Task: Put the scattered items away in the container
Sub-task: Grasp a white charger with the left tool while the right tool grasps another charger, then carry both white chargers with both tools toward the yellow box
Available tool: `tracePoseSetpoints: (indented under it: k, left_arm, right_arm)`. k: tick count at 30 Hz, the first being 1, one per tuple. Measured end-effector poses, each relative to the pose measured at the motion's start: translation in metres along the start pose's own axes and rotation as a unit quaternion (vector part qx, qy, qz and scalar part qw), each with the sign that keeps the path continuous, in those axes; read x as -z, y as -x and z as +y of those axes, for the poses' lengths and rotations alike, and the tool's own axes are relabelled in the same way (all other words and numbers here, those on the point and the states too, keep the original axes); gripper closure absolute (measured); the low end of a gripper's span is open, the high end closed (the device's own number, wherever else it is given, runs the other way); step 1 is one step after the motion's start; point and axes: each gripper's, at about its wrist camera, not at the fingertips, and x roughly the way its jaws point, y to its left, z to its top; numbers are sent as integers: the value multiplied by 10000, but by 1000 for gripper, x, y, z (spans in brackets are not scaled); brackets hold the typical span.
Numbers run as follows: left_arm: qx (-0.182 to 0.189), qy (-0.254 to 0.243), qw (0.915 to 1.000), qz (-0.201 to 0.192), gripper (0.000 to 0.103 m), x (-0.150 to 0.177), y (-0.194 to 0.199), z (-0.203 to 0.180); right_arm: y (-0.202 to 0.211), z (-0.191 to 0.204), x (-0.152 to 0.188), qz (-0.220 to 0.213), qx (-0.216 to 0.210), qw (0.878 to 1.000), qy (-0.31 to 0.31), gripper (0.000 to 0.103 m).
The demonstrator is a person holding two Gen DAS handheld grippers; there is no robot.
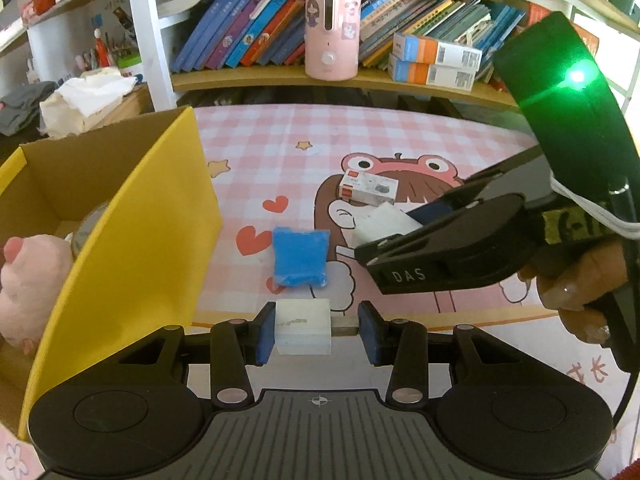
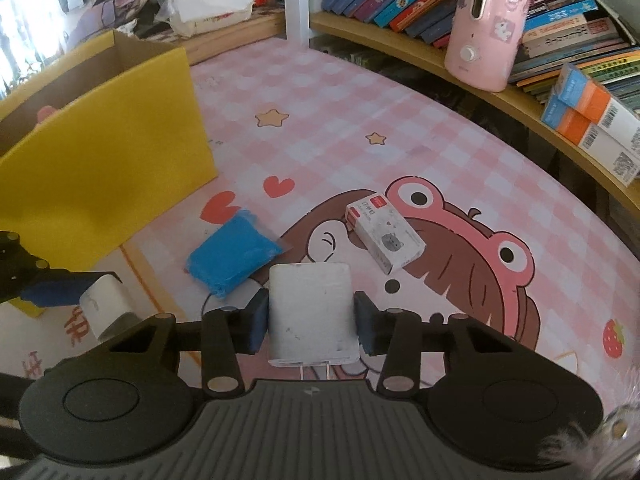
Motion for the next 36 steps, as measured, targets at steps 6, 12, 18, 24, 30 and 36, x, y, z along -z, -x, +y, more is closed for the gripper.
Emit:
tracePoseSetpoints:
  k: [6,12,18,24,30,36]
  left_arm:
    - [104,-23,9999,-118,62,3,16,-2]
    - [264,-58,9993,-256,62,7,36,-2]
    - [532,-174,9976,-398,62,11,57,-4]
    - [903,-402,9937,-532,62,21,77,-5]
    - [1253,-693,9875,-652,62,35,98,2]
    - [1541,-907,9811,-736,62,56,121,21]
  right_arm:
    - [24,7,6,-101,74,9997,-208,61]
    - [51,12,16,-262,223,9983,-472,61]
    - [85,22,35,-423,387,9958,-721,61]
    - [116,37,59,-472,705,9882,-1276,61]
    - [143,65,79,-559,1076,9795,-1608,61]
    - [159,109,93,-614,1403,9710,-1834,61]
